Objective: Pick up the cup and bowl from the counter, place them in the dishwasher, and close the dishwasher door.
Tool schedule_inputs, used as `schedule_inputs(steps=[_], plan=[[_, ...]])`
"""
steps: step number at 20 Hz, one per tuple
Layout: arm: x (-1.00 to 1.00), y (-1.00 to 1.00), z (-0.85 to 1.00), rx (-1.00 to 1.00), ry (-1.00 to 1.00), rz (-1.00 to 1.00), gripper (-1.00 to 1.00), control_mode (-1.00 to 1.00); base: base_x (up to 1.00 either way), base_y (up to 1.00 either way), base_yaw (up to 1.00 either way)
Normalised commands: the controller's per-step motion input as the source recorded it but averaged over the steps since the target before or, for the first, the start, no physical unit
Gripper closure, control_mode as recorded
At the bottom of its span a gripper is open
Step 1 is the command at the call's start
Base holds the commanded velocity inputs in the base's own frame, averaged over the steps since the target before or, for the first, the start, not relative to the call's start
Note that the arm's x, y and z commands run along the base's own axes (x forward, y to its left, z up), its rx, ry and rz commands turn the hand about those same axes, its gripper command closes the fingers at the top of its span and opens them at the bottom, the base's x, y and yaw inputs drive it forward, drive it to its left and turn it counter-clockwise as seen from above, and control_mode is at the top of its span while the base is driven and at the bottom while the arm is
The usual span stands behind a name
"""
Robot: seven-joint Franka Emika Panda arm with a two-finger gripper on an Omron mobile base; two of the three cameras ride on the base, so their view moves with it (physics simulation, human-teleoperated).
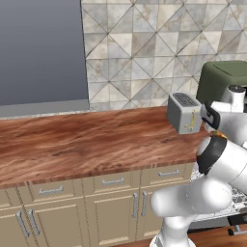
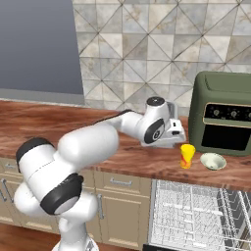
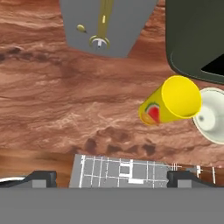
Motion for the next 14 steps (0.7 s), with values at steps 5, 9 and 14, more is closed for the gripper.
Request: schedule_inputs(steps=[5,9,14], plan=[[0.37,-0.28,-0.24,0.0,0.0,0.0,-1.0,-1.0,0.0,0.0,0.0],[0.44,-0.26,-0.18,0.0,0.0,0.0,-1.0,-1.0,0.0,0.0,0.0],[0.43,-0.23,-0.16,0.0,0.0,0.0,-1.0,-1.0,0.0,0.0,0.0]])
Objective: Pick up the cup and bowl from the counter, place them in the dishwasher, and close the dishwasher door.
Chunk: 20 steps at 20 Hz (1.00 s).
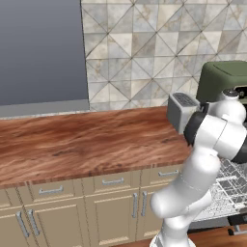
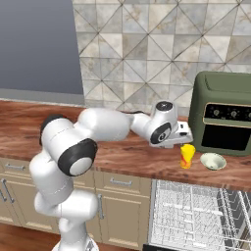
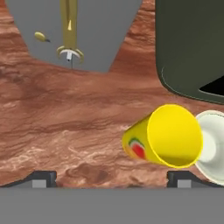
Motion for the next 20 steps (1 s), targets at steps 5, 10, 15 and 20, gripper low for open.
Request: schedule_inputs(steps=[5,10,15,20], plan=[[0.4,-0.22,-0.18,0.0,0.0,0.0,-1.0,-1.0,0.0,0.0,0.0],[0.32,-0.22,-0.2,0.0,0.0,0.0,-1.0,-1.0,0.0,0.0,0.0],[0.25,-0.23,-0.22,0.0,0.0,0.0,-1.0,-1.0,0.0,0.0,0.0],[0.29,-0.22,-0.23,0.0,0.0,0.0,-1.0,-1.0,0.0,0.0,0.0]])
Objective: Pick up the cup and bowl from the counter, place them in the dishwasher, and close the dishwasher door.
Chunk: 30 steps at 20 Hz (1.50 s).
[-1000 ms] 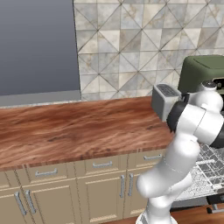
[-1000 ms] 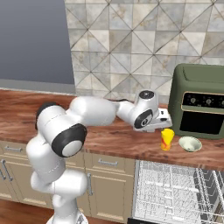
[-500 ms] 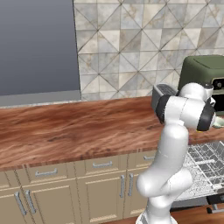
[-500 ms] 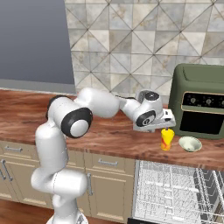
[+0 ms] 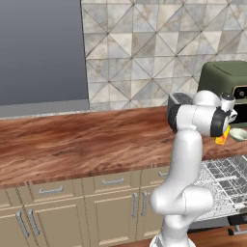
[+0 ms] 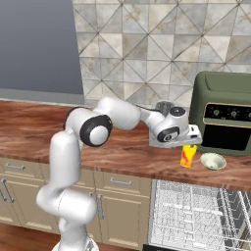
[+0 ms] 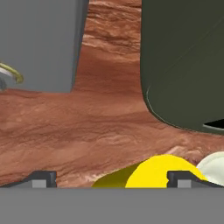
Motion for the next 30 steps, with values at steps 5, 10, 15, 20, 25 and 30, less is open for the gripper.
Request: schedule_inputs(steps=[5,10,15,20,25,30], plan=[[0.35,-0.16,-0.26,0.0,0.0,0.0,1.0,-1.0,0.0,0.0,0.0],[0.16,-0.01,-0.19,0.01,0.0,0.0,1.0,-1.0,0.0,0.0,0.0],[0.0,-0.01,-0.11,0.03,0.0,0.0,1.0,-1.0,0.0,0.0,0.0],[-0.11,0.17,0.05,-0.01,-0.12,-0.03,1.0,-1.0,0.0,0.0,0.0],[-0.35,0.3,0.29,-0.04,-0.27,-0.06,1.0,-1.0,0.0,0.0,0.0],[-0.52,0.31,0.31,-0.02,-0.3,-0.1,1.0,-1.0,0.0,0.0,0.0]])
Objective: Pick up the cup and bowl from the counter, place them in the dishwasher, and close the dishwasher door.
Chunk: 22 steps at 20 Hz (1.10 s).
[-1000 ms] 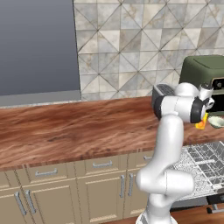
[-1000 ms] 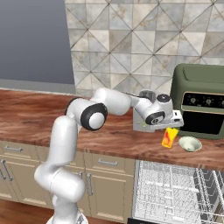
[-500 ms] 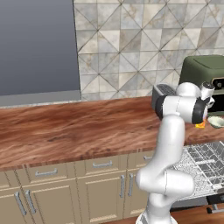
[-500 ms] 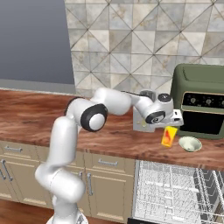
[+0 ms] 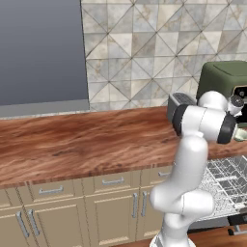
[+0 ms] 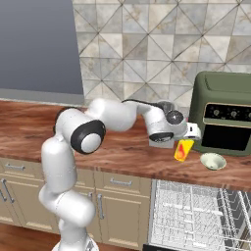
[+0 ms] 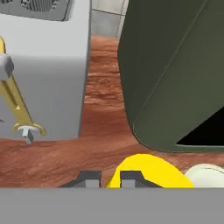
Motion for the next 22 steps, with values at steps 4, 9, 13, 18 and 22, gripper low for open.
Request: schedule_inputs(steps=[4,9,13,18,22], plan=[[-0.59,0.28,0.2,-0.01,-0.28,-0.1,1.0,-1.0,0.0,0.0,0.0],[-0.41,0.06,0.38,0.01,-0.23,-0.08,1.0,-1.0,0.0,0.0,0.0],[-0.07,0.0,0.48,0.11,-0.07,-0.02,1.0,-1.0,0.0,0.0,0.0],[0.0,0.0,0.28,0.25,0.02,0.0,1.0,-1.0,0.0,0.0,0.0],[0.0,0.0,0.43,0.27,0.07,0.0,1.0,-1.0,0.0,0.0,0.0]])
